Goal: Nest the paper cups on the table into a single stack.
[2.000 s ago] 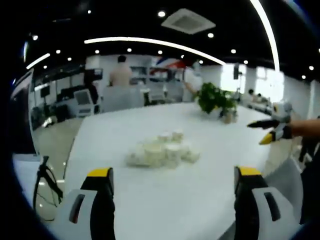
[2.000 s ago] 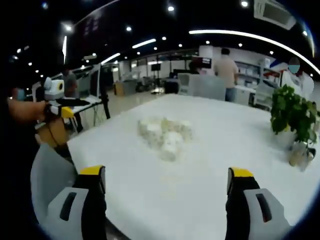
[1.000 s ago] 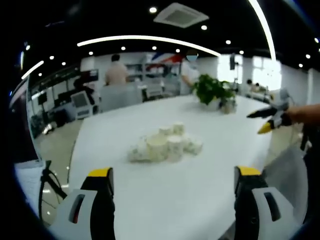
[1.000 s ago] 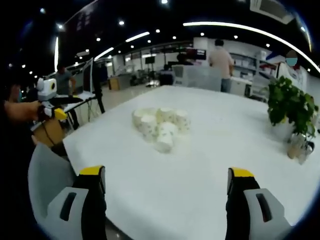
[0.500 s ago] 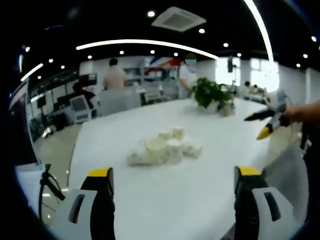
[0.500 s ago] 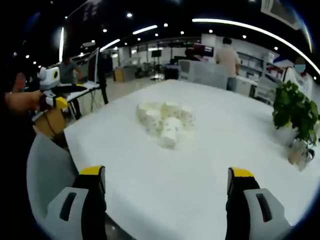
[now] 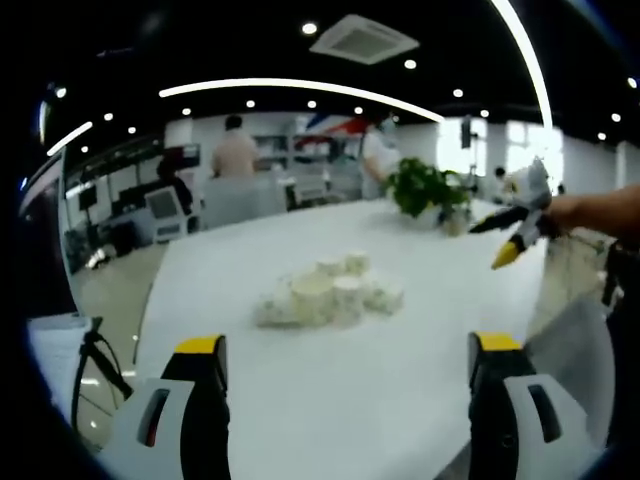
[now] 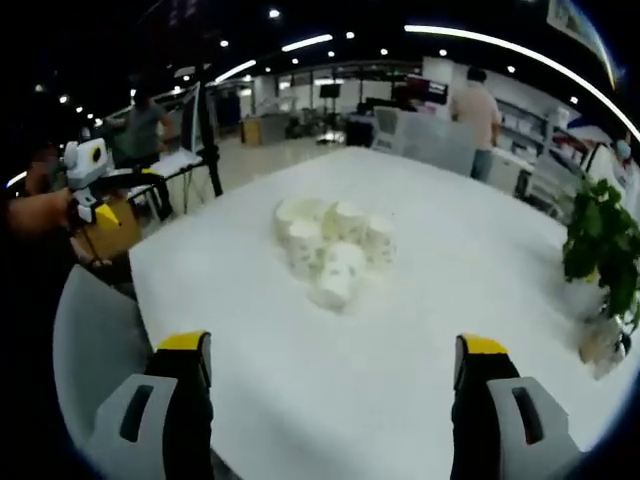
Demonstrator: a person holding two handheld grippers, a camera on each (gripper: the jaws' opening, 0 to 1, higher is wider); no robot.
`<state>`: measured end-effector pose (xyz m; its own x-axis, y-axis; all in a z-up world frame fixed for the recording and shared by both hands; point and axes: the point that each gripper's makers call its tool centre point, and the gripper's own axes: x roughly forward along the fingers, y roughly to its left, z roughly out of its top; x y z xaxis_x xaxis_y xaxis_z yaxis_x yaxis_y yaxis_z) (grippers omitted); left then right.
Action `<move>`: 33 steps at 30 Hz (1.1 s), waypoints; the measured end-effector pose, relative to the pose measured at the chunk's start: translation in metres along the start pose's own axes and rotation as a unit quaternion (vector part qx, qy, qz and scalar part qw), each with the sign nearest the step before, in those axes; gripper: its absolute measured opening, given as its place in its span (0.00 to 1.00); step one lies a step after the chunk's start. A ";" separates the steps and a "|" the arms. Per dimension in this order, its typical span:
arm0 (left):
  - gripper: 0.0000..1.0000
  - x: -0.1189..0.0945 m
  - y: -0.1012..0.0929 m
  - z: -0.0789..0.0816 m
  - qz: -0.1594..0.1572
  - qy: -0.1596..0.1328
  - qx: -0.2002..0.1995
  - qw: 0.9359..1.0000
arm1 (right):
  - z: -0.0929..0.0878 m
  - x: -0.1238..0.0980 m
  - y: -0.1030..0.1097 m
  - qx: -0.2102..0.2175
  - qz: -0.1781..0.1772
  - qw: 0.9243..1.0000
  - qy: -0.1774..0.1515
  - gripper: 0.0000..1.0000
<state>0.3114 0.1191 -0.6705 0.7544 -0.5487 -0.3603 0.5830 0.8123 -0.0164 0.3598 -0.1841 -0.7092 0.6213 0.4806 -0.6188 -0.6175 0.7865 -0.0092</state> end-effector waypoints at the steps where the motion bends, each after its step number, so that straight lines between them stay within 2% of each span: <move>1: 0.99 0.000 -0.001 -0.002 0.000 0.003 0.001 1.000 | 0.004 0.002 -0.003 -0.003 0.000 1.000 0.002 0.99; 6: 0.99 -0.002 -0.005 -0.006 0.000 0.004 0.004 1.000 | 0.019 0.012 -0.009 0.011 0.009 1.000 0.006 0.97; 11: 0.99 -0.003 -0.007 -0.009 0.004 0.003 0.000 1.000 | 0.028 0.024 -0.010 0.044 0.034 0.998 0.033 0.95; 18: 0.99 -0.003 -0.013 -0.018 0.000 0.009 -0.001 1.000 | 0.045 0.045 -0.014 0.051 0.050 0.995 0.062 0.92; 24: 0.99 -0.006 -0.018 -0.023 -0.001 0.004 0.000 1.000 | 0.061 0.061 -0.014 0.035 0.057 0.994 0.083 0.90; 33: 0.99 -0.008 -0.021 -0.044 0.006 0.024 0.001 1.000 | 0.081 0.086 -0.026 0.040 0.058 0.992 0.102 0.87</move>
<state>0.2797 0.1152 -0.7088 0.7463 -0.5282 -0.4049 0.5739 0.8188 -0.0104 0.4683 -0.1315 -0.6989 0.4327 0.4888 -0.7575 -0.6338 0.7625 0.1300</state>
